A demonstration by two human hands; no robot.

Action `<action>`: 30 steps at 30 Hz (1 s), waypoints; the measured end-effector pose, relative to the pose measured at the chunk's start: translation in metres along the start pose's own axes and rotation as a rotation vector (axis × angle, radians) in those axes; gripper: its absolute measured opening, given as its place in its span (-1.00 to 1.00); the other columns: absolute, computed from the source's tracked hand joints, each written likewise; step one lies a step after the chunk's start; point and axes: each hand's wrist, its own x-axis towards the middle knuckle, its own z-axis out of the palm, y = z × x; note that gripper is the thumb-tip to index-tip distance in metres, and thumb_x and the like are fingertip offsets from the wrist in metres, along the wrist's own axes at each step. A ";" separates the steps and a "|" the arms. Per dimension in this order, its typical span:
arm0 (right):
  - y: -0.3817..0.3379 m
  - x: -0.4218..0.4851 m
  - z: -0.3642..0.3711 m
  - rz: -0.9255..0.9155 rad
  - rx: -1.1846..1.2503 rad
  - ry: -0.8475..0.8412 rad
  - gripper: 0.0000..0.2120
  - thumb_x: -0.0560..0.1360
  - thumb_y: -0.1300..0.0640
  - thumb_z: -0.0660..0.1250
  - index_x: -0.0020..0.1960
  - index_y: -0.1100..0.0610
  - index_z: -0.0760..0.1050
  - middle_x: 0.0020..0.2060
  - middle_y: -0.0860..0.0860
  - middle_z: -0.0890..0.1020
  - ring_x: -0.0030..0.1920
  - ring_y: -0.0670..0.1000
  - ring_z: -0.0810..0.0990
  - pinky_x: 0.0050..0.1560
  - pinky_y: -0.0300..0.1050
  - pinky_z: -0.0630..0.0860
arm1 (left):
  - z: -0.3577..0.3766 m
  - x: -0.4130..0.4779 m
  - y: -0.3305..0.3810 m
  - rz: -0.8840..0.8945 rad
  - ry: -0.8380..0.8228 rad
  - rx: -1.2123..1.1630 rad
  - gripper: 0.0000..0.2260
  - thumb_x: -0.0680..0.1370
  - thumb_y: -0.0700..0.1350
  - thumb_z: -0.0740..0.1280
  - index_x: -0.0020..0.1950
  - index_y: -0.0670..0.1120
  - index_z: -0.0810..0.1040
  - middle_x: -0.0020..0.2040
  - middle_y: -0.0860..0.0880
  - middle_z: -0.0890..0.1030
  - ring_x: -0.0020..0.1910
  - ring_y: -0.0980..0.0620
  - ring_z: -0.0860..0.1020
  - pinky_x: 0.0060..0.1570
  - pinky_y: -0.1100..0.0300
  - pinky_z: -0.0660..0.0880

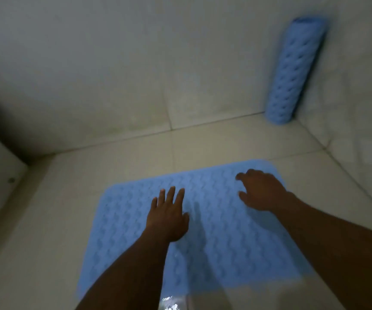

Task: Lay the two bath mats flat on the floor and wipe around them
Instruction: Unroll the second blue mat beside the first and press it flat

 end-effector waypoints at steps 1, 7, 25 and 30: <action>0.036 0.002 -0.024 0.063 0.020 0.022 -0.50 0.56 -0.11 0.24 0.45 0.01 0.32 0.29 0.09 0.47 0.32 0.15 0.47 0.28 0.04 0.38 | -0.024 0.020 0.032 0.053 0.041 0.029 -0.35 0.68 0.16 0.06 0.66 0.03 -0.19 0.68 -0.07 -0.15 0.64 -0.18 -0.14 0.59 -0.13 -0.07; 0.122 0.027 -0.107 0.115 0.101 0.159 -0.49 0.58 -0.10 0.24 0.48 -0.01 0.27 0.34 0.08 0.43 0.34 0.15 0.44 0.31 0.05 0.38 | -0.132 0.091 0.138 0.218 0.150 0.111 -0.33 0.66 0.16 0.13 0.66 0.10 -0.16 0.68 -0.05 -0.08 0.65 -0.17 -0.07 0.58 -0.17 -0.02; 0.268 0.057 -0.354 0.228 0.056 0.226 -0.48 0.57 -0.10 0.23 0.47 0.04 0.25 0.33 0.15 0.41 0.30 0.17 0.44 0.25 0.11 0.42 | -0.349 0.148 0.279 0.275 0.223 0.145 -0.25 0.62 0.11 0.26 0.65 0.11 -0.16 0.67 -0.09 0.00 0.63 -0.18 0.04 0.56 -0.22 0.10; 0.281 0.101 -0.331 0.228 0.115 0.219 -0.47 0.56 -0.08 0.27 0.47 0.02 0.24 0.27 0.13 0.42 0.25 0.16 0.46 0.21 0.07 0.44 | -0.333 0.221 0.302 0.355 0.210 0.117 -0.24 0.62 0.11 0.27 0.65 0.11 -0.17 0.67 -0.08 -0.05 0.64 -0.17 -0.05 0.58 -0.21 0.04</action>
